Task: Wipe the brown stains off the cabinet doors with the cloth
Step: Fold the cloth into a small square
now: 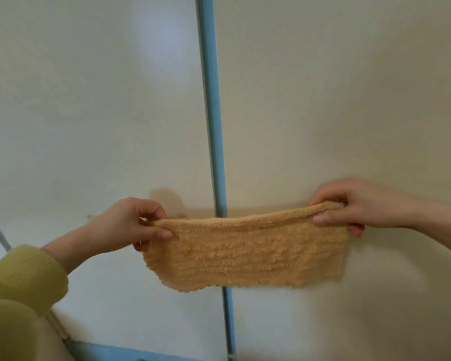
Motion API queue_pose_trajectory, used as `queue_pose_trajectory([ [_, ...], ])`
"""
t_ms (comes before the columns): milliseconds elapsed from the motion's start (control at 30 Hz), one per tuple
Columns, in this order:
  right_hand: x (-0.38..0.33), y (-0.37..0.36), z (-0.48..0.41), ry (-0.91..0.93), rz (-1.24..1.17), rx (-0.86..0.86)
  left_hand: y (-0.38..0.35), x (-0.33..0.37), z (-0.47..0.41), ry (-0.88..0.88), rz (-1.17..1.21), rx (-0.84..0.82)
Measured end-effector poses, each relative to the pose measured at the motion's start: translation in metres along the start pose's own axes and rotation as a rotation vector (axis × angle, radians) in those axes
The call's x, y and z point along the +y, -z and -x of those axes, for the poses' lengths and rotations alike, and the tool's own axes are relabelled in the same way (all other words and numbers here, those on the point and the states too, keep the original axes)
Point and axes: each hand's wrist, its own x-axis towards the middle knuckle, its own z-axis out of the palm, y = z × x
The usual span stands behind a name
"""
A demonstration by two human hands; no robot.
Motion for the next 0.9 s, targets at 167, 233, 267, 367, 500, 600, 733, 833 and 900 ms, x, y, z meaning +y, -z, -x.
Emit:
queue_pose_trajectory([
  [167,-0.061,0.059,-0.006,-0.063,-0.034,-0.110,0.069,0.047,-0.007,0.038,-0.033,-0.015],
  [233,-0.085,0.082,-0.006,-0.078,-0.020,-0.113,0.093,0.067,-0.008,0.043,-0.043,0.003],
  [267,-0.097,0.096,-0.005,-0.081,-0.009,-0.105,0.108,0.080,-0.010,0.037,-0.043,0.014],
  [367,-0.131,0.133,-0.003,-0.099,0.032,-0.091,0.146,0.116,-0.014,0.009,-0.049,0.007],
  [500,-0.169,0.174,0.002,-0.155,0.005,-0.047,0.189,0.156,-0.016,-0.021,-0.025,-0.037],
  [600,-0.199,0.202,0.009,-0.189,-0.029,-0.011,0.221,0.182,-0.019,-0.026,-0.007,-0.047],
  [733,-0.239,0.241,0.021,-0.228,0.032,0.012,0.260,0.218,-0.021,-0.086,-0.015,-0.075],
  [833,-0.275,0.269,0.035,-0.252,0.112,0.005,0.291,0.244,-0.020,-0.117,-0.032,-0.096],
  [900,-0.297,0.286,0.048,-0.266,0.146,0.008,0.310,0.259,-0.018,-0.143,-0.062,-0.132],
])
